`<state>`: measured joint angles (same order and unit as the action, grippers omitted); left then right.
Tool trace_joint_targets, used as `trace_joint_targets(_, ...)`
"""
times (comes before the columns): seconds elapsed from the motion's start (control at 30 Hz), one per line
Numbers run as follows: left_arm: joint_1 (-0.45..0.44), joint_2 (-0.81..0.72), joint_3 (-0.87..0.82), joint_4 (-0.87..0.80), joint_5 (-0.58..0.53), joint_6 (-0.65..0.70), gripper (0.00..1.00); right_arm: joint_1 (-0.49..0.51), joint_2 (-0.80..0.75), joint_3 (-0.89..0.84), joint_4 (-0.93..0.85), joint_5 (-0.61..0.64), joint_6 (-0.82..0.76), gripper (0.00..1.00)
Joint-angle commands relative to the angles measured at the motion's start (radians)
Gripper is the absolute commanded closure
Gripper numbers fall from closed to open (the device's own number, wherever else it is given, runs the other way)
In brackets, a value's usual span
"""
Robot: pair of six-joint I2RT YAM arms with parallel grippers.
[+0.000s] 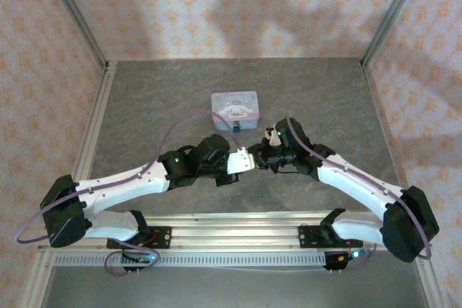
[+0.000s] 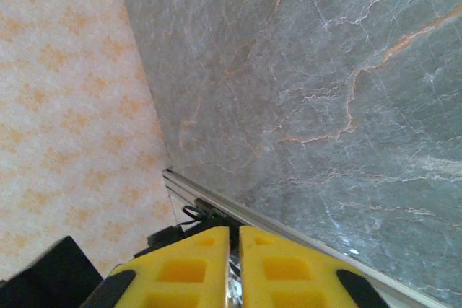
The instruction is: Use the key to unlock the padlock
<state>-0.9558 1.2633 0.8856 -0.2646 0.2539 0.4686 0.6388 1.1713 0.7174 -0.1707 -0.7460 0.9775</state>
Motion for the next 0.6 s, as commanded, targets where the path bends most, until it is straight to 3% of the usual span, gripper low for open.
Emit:
trace_joint_targets(0.0,-0.003,-0.009,0.028,0.005,-0.02,-0.017,1.0,0.007,0.007,0.029,-0.002,-0.018,-0.003,0.95)
trace_joint_targets(0.07,-0.004,-0.01,0.027,0.001,-0.022,-0.016,1.0,0.007,0.007,0.036,-0.003,-0.016,-0.005,1.0)
trace_joint_targets(0.37,-0.003,-0.017,0.028,-0.014,-0.063,-0.055,1.0,0.007,0.018,0.045,-0.031,0.063,-0.042,1.0)
trace_joint_targets(0.43,0.001,-0.026,0.021,-0.007,-0.095,-0.096,0.7,0.007,-0.025,0.044,-0.043,0.135,-0.07,1.0)
trace_joint_targets(0.57,0.032,-0.091,-0.021,0.032,-0.13,-0.227,0.44,0.007,-0.092,0.044,-0.048,0.267,-0.155,1.0)
